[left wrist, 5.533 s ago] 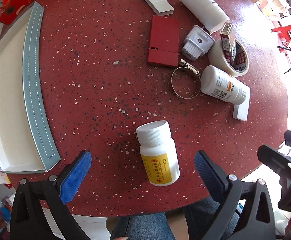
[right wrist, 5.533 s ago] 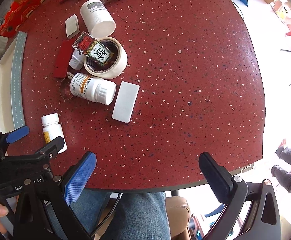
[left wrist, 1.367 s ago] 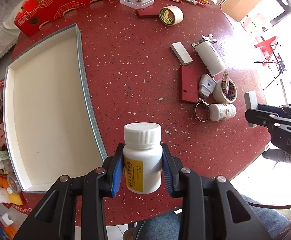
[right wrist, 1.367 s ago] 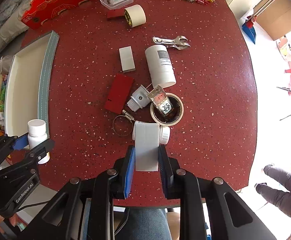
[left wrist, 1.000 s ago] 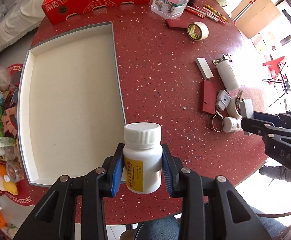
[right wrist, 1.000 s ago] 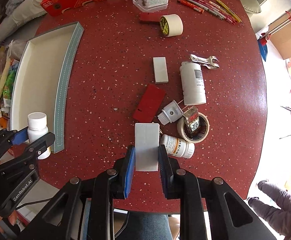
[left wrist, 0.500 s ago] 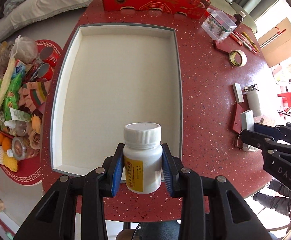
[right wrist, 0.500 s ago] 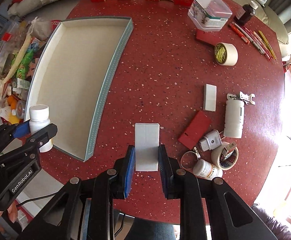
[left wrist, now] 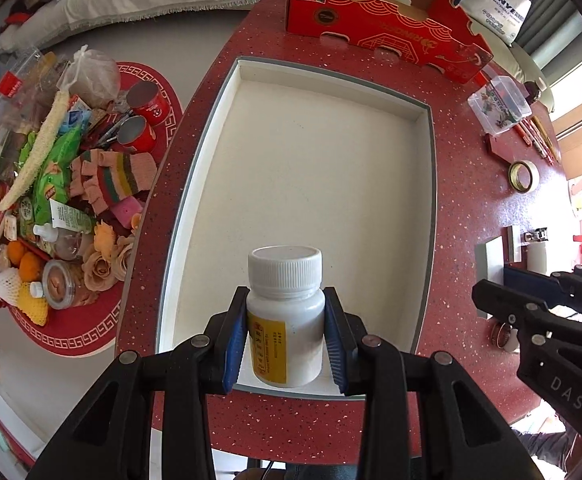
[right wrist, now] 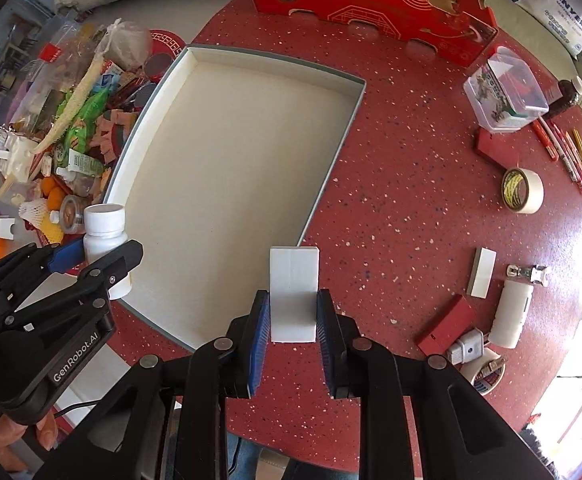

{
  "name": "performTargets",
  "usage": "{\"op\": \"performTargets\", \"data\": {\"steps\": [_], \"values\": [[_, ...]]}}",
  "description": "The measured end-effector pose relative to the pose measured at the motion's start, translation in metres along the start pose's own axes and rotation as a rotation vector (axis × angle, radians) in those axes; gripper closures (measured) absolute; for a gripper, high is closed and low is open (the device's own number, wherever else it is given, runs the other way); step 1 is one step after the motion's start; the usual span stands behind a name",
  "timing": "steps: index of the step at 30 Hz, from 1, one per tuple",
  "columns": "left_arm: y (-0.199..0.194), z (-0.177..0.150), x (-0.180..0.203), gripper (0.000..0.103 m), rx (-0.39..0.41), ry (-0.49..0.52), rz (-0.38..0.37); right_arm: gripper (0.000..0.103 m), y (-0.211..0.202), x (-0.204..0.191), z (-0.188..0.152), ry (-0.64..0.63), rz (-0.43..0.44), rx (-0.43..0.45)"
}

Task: Organize rigid objects
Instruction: 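Carry the pill bottle and eraser with both grippers over the white tray, then open both grippers to drop the bottle and eraser into the tray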

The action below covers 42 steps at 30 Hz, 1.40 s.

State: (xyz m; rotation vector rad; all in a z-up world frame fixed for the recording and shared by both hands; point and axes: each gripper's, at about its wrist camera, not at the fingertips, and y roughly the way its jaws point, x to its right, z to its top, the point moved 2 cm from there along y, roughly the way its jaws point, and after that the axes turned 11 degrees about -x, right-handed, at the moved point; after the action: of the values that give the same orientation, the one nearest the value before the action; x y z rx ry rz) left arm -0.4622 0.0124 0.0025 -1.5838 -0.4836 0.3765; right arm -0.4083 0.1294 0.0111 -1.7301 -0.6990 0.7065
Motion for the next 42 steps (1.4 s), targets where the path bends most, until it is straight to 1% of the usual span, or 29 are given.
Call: {"op": "performTargets", "data": {"steps": [1, 3, 6, 11, 15, 19, 25, 27, 28, 29, 30, 31, 32, 33, 34, 37, 38, 39, 42], "values": [[0.002, 0.000, -0.001, 0.065, 0.001, -0.007, -0.001, 0.079, 0.000, -0.004, 0.003, -0.013, -0.004, 0.000], [0.020, -0.017, 0.007, 0.065, 0.002, -0.039, -0.006, 0.079, 0.000, -0.012, 0.008, -0.038, -0.008, 0.002], [0.036, -0.023, 0.014, 0.065, 0.000, -0.055, -0.007, 0.079, -0.001, -0.019, 0.017, -0.054, -0.010, 0.011], [0.048, -0.022, 0.013, 0.065, -0.013, -0.063, 0.008, 0.079, 0.001, -0.024, 0.031, -0.045, 0.002, 0.014], [0.063, -0.026, 0.012, 0.065, -0.033, -0.078, 0.015, 0.079, 0.011, -0.025, 0.043, -0.021, 0.023, -0.006], [0.079, -0.026, 0.012, 0.065, -0.061, -0.077, 0.022, 0.079, 0.020, -0.029, 0.049, -0.020, 0.027, -0.024], [0.102, -0.031, 0.011, 0.064, -0.085, -0.041, 0.047, 0.079, 0.033, -0.036, 0.057, -0.040, 0.018, -0.047], [0.108, -0.034, 0.006, 0.059, -0.095, -0.034, 0.063, 0.078, 0.037, -0.036, 0.057, -0.046, 0.035, -0.064], [0.110, -0.034, 0.003, 0.042, -0.101, -0.030, 0.074, 0.077, 0.040, -0.036, 0.057, -0.046, 0.050, -0.081], [0.112, -0.034, -0.001, 0.019, -0.105, -0.038, 0.073, 0.064, 0.043, -0.035, 0.058, -0.039, 0.052, -0.096], [0.113, -0.032, -0.008, 0.012, -0.108, -0.059, 0.063, 0.054, 0.043, -0.033, 0.057, -0.027, 0.035, -0.100], [0.112, -0.031, -0.016, 0.006, -0.102, -0.078, 0.057, 0.030, 0.043, -0.029, 0.057, -0.016, 0.019, -0.093], [0.111, -0.030, -0.020, 0.000, -0.093, -0.079, 0.051, 0.011, 0.040, -0.027, 0.056, -0.009, 0.031, -0.077], [0.110, -0.030, -0.024, 0.000, -0.086, -0.073, 0.052, 0.008, 0.037, -0.023, 0.055, -0.006, 0.052, -0.061], [0.110, -0.030, -0.026, 0.000, -0.082, -0.061, 0.061, 0.008, 0.033, -0.021, 0.054, -0.005, 0.061, -0.057], [0.108, -0.032, -0.028, 0.000, -0.083, -0.007, 0.071, 0.007, 0.020, -0.012, 0.047, -0.016, 0.063, -0.031], [0.104, -0.032, -0.029, 0.000, -0.080, 0.002, 0.068, 0.006, 0.015, -0.008, 0.044, -0.020, 0.061, -0.015], [0.100, -0.034, -0.029, 0.000, -0.070, 0.005, 0.058, 0.001, 0.011, -0.003, 0.039, -0.022, 0.055, -0.001], [0.082, -0.034, -0.025, 0.000, -0.049, 0.014, 0.015, 0.000, -0.002, 0.013, 0.023, -0.009, 0.057, 0.035]]}}
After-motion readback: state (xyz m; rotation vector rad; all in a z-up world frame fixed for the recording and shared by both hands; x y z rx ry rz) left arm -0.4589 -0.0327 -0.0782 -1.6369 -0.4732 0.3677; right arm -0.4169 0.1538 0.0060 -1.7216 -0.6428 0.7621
